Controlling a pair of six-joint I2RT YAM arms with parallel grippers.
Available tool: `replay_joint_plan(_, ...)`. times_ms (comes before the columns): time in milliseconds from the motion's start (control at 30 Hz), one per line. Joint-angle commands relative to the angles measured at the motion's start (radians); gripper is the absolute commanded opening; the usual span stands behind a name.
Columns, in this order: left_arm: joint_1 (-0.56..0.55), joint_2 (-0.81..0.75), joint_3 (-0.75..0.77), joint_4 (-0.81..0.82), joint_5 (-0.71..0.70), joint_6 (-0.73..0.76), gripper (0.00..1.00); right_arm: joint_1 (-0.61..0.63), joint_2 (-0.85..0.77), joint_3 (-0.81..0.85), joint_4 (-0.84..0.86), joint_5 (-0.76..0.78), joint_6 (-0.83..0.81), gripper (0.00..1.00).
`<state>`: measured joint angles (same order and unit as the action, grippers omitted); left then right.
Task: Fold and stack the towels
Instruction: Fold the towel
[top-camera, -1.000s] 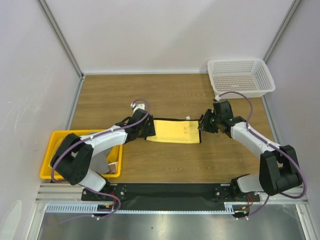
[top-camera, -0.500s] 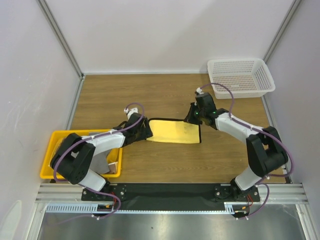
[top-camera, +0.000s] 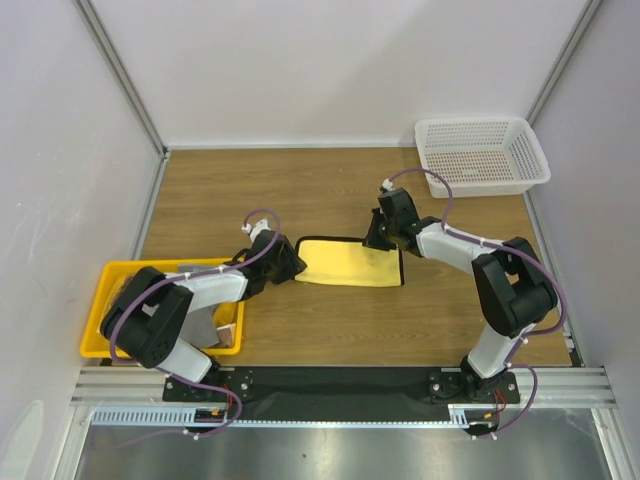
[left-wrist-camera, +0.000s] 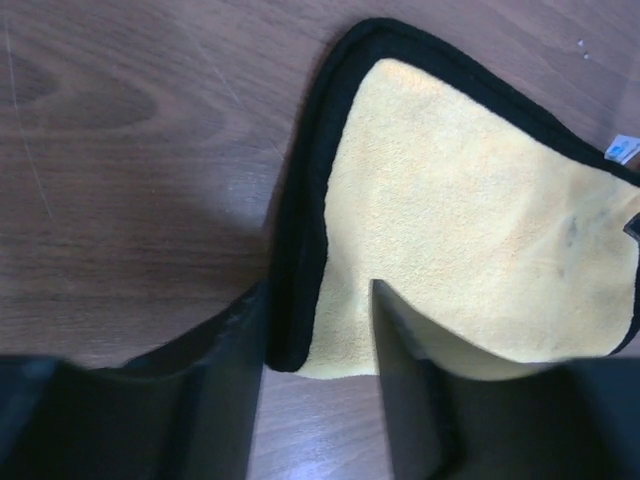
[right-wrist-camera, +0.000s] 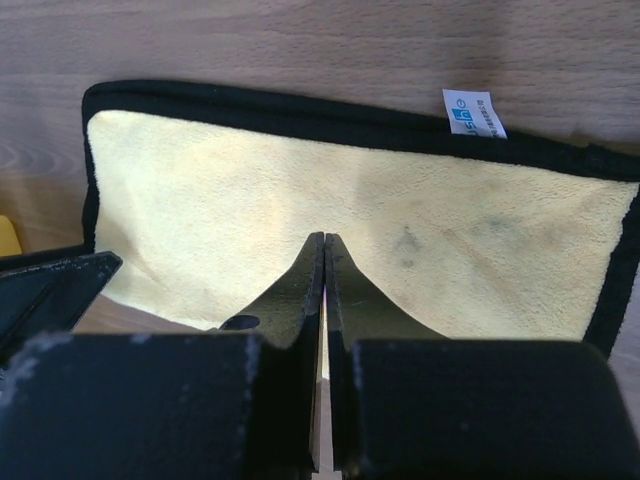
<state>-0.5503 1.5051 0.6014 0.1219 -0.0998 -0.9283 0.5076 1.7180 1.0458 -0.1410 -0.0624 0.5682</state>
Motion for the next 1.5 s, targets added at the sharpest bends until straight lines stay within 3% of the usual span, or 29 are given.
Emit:
replay_joint_plan(0, 0.003, 0.02, -0.022, -0.025, -0.012, -0.02, 0.46, 0.006, 0.025, 0.026, 0.032, 0.032, -0.004, 0.0)
replay_joint_plan(33, 0.001, 0.014, -0.022, -0.022, -0.037, 0.008, 0.4, 0.009, 0.032, 0.023, 0.035, 0.023, -0.013, 0.0)
replay_joint_plan(67, 0.001, 0.007, -0.023, -0.022, -0.037, 0.026, 0.4, 0.009, 0.032, 0.023, 0.038, 0.021, -0.017, 0.0)
replay_joint_plan(167, 0.001, -0.02, -0.031, -0.019, -0.096, 0.086, 0.19, 0.019, 0.045, 0.004, 0.052, 0.004, -0.025, 0.0)
replay_joint_plan(200, 0.001, -0.029, -0.037, -0.015, -0.107, 0.095, 0.07, 0.022, 0.045, -0.001, 0.058, -0.005, -0.025, 0.0)
replay_joint_plan(233, 0.0, -0.037, -0.044, -0.013, -0.127, 0.111, 0.0, 0.025, 0.048, -0.009, 0.063, -0.026, -0.024, 0.0)
replay_joint_plan(467, -0.026, -0.088, -0.063, 0.015, -0.184, 0.174, 0.0, 0.101, 0.048, -0.004, 0.07, -0.054, 0.004, 0.0)
replay_joint_plan(667, -0.089, -0.138, -0.028, -0.068, -0.308, 0.209, 0.0, 0.166, 0.1, 0.01, 0.081, -0.063, 0.032, 0.0)
replay_joint_plan(1000, -0.14, -0.305, -0.008, -0.143, -0.386, 0.278, 0.0, 0.193, 0.155, -0.009, 0.13, -0.082, 0.061, 0.0)
replay_joint_plan(1300, -0.163, -0.375, 0.0, -0.136, -0.387, 0.387, 0.0, 0.244, 0.18, 0.014, 0.208, -0.1, 0.14, 0.0)
replay_joint_plan(1467, -0.172, -0.356, -0.009, -0.142, -0.37, 0.376, 0.0, 0.255, 0.134, 0.003, 0.233, -0.086, 0.162, 0.0)
